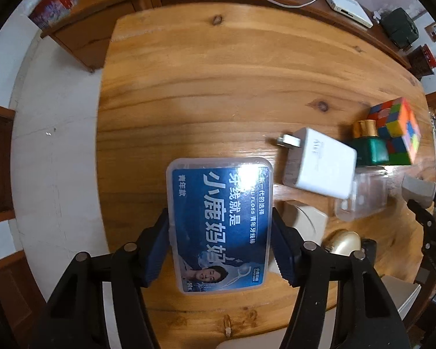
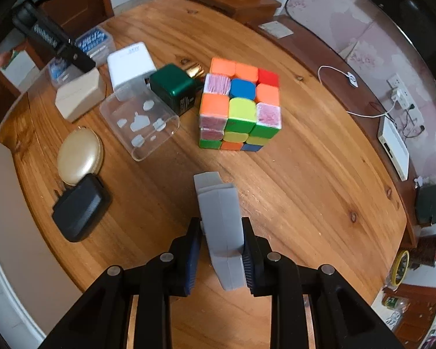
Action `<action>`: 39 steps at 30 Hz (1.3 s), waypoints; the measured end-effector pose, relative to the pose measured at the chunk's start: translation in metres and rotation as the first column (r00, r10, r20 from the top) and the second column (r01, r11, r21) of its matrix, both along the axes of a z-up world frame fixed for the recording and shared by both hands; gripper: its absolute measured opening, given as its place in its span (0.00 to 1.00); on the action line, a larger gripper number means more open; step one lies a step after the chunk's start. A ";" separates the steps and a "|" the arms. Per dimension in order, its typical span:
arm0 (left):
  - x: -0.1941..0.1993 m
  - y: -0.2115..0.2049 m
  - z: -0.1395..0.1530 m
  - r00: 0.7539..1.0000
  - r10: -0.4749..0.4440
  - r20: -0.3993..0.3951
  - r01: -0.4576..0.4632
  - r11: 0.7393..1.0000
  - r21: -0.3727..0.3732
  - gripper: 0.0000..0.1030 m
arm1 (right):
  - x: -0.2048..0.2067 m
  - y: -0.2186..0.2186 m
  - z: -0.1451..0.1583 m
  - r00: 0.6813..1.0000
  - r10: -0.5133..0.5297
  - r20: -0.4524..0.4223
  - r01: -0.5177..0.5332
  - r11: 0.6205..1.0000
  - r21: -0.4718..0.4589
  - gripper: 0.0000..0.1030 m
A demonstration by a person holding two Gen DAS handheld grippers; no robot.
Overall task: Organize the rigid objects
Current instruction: 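Carry the floss box into the tray with the left tool while the right tool carries the white piece there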
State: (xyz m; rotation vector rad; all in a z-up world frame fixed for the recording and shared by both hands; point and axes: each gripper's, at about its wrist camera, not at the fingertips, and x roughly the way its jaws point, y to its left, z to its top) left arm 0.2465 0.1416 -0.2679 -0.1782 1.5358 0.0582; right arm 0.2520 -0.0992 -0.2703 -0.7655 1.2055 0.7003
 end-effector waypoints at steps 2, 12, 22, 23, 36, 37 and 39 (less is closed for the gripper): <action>-0.010 -0.002 0.014 1.000 0.007 0.021 -0.007 1.000 0.000 0.64 | -0.003 -0.003 0.010 1.000 -0.013 0.011 0.013 1.000 0.017 0.25; -0.075 -0.034 0.111 0.985 0.006 0.173 -0.004 1.000 -0.012 0.64 | -0.039 -0.022 0.097 0.989 -0.115 0.097 0.097 0.980 0.172 0.25; -0.166 -0.062 0.174 0.950 0.055 0.308 -0.030 0.996 -0.086 0.64 | -0.114 -0.048 0.175 0.963 -0.254 0.092 0.220 0.934 0.283 0.25; -0.173 -0.065 0.176 0.946 0.059 0.318 -0.033 0.996 -0.086 0.64 | -0.125 -0.050 0.179 0.962 -0.258 0.086 0.223 0.929 0.296 0.25; -0.271 -0.110 0.152 0.933 0.119 0.339 -0.099 0.992 -0.073 0.64 | -0.231 -0.056 0.173 0.959 -0.276 -0.067 0.281 0.887 0.367 0.25; -0.277 -0.113 0.142 0.936 0.131 0.328 -0.111 0.991 -0.081 0.64 | -0.238 -0.056 0.167 0.958 -0.276 -0.077 0.285 0.888 0.361 0.25; -0.285 -0.116 0.130 0.939 0.144 0.313 -0.121 0.988 -0.092 0.64 | -0.249 -0.055 0.150 0.955 -0.280 -0.099 0.297 0.892 0.340 0.25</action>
